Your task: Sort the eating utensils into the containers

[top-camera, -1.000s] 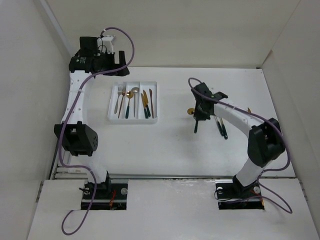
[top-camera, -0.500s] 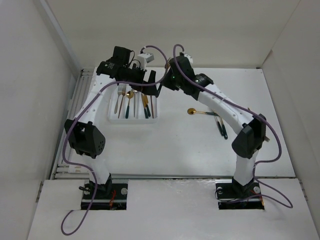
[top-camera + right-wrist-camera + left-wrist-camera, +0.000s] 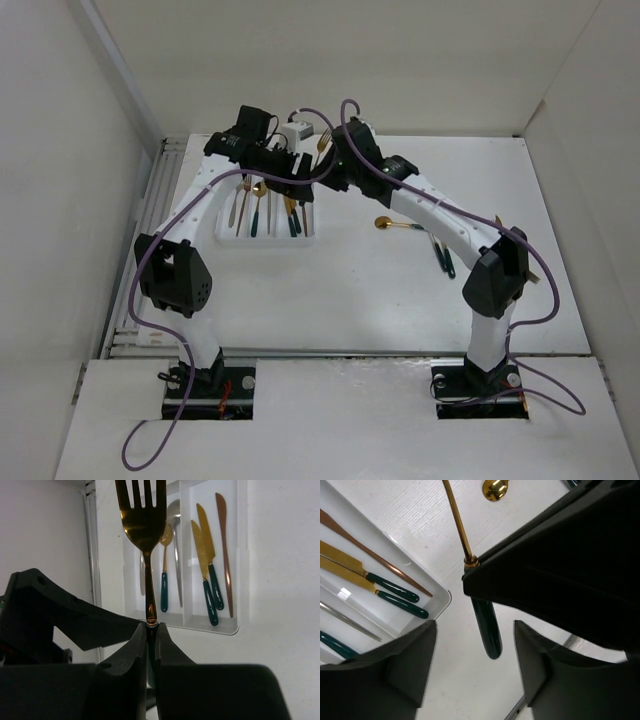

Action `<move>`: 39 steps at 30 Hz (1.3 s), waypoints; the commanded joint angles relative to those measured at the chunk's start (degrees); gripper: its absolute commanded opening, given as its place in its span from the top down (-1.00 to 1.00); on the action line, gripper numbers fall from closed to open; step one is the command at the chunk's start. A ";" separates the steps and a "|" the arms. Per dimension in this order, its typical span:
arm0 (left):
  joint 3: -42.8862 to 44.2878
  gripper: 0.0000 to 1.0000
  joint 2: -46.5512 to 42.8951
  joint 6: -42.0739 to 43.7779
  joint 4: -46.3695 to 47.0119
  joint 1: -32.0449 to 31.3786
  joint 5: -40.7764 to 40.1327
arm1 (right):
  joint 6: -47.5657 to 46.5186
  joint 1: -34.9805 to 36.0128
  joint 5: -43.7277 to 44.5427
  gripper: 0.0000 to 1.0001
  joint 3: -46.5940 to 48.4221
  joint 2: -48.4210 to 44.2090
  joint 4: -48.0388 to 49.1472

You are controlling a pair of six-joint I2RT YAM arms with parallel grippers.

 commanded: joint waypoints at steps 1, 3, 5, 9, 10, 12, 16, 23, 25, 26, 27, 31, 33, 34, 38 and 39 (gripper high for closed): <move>-0.10 -0.11 -1.82 -0.31 2.11 -0.24 0.30 | 1.74 0.75 -2.84 1.00 -0.33 -2.52 4.58; 0.68 -0.07 -1.29 -0.32 2.11 -0.24 0.30 | 2.27 1.27 -4.59 1.00 -0.33 -1.99 4.58; 0.69 -0.02 -1.29 -0.85 2.64 -0.24 0.30 | 2.27 1.80 -5.21 1.00 -0.33 -1.38 4.58; -0.10 0.25 -1.29 -0.85 2.64 -0.24 0.30 | 2.80 1.80 -5.75 1.00 -0.33 -1.37 5.10; -0.80 0.38 -1.29 -0.33 2.64 -0.24 0.30 | 2.80 1.80 -5.75 1.00 -0.33 -1.37 5.11; -1.33 0.58 -1.29 -0.32 2.64 -0.24 0.30 | 2.80 1.80 -5.75 1.00 -0.33 -1.37 5.11; -1.33 1.00 -1.29 -0.84 2.64 0.29 -2.60 | 2.80 1.80 -6.88 1.00 -0.33 -1.37 6.42; -2.56 1.00 -0.77 -4.80 3.96 2.30 -11.20 | 0.96 1.02 -10.05 -0.09 0.20 -0.23 8.09; -3.61 1.00 -0.06 -5.33 4.57 4.32 -16.21 | 0.43 -0.30 -10.05 -0.44 -1.11 -0.93 8.10; -3.62 1.00 -0.06 -6.20 5.18 5.20 -17.45 | -0.27 -0.30 -9.45 -0.55 -1.82 -2.67 8.10; -4.49 1.00 0.64 -7.08 5.71 7.30 -19.02 | -0.80 -1.26 -9.44 -0.55 -2.69 -3.47 8.10; -6.25 1.00 1.87 -8.23 8.53 12.05 -22.54 | -6.33 -3.55 -8.74 -0.58 -8.14 -7.60 10.21; -8.01 1.00 2.58 -7.71 10.72 13.38 -23.87 | -10.19 -4.17 -7.86 -0.58 -10.08 -8.83 9.25; -8.53 1.00 3.97 -7.70 11.51 14.51 -24.92 | -11.17 -4.78 -6.81 -0.58 -10.09 -8.84 8.63; -9.24 1.00 8.01 -7.70 13.63 17.77 -24.93 | -13.90 -6.80 -5.75 -0.58 -11.23 -8.84 6.69; -8.72 1.00 8.99 -7.70 13.63 18.39 -24.93 | -13.90 -7.59 -5.75 -0.58 -11.23 -8.84 6.69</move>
